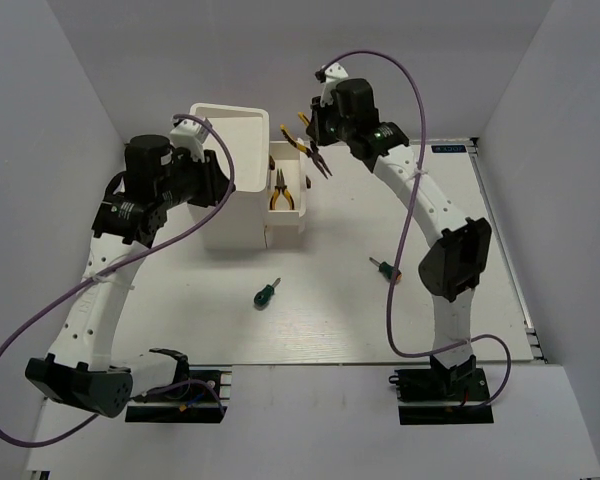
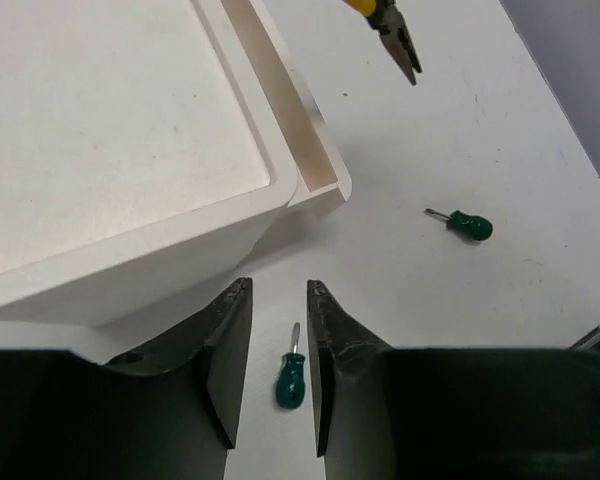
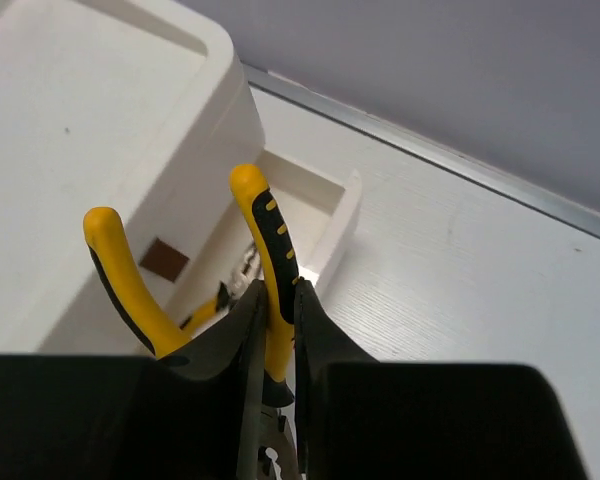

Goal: Sort the tools into containers

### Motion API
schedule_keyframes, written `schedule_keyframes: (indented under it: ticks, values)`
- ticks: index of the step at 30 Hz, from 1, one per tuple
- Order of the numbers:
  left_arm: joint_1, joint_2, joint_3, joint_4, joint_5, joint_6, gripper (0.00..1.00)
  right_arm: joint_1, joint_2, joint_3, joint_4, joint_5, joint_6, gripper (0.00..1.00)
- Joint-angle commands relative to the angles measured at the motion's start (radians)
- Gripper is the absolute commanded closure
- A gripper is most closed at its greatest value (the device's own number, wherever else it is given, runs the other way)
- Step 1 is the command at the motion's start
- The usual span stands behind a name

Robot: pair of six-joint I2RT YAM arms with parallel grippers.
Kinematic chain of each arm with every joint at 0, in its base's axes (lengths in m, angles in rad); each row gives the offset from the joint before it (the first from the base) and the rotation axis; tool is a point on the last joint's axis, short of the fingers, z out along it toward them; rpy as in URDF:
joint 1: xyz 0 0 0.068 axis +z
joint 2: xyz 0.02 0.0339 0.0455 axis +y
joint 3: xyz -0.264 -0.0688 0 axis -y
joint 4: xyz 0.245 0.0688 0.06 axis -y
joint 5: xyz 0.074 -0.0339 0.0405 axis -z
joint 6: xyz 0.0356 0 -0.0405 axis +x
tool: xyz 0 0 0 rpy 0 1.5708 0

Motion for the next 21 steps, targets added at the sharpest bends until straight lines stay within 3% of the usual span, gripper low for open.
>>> schedule_keyframes:
  ticks: [1,3,8,17,18,19,21]
  values:
    - [-0.022,0.028,0.032,-0.002,-0.034,0.017,0.59,-0.008,0.059,0.116,0.022,-0.070,0.230,1.00]
    - [-0.022,0.028,0.023,-0.002,-0.034,0.004,0.59,-0.023,0.079,0.076,0.151,-0.137,0.412,1.00]
    - [-0.056,0.019,0.001,-0.002,-0.066,-0.009,0.55,-0.029,0.177,0.097,0.211,-0.254,0.663,1.00]
    - [-0.096,0.079,0.090,-0.048,-0.108,0.001,0.51,-0.035,0.217,-0.002,0.354,-0.317,0.741,1.00]
    - [-0.096,0.089,0.090,-0.048,-0.108,0.001,0.51,-0.035,0.220,-0.012,0.357,-0.329,0.744,0.91]
    - [-0.108,0.089,0.090,-0.039,-0.117,0.001,0.51,-0.035,0.220,-0.019,0.372,-0.347,0.744,0.73]
    - [-0.117,0.100,0.081,-0.030,-0.117,-0.009,0.51,-0.035,0.225,-0.016,0.378,-0.375,0.738,0.57]
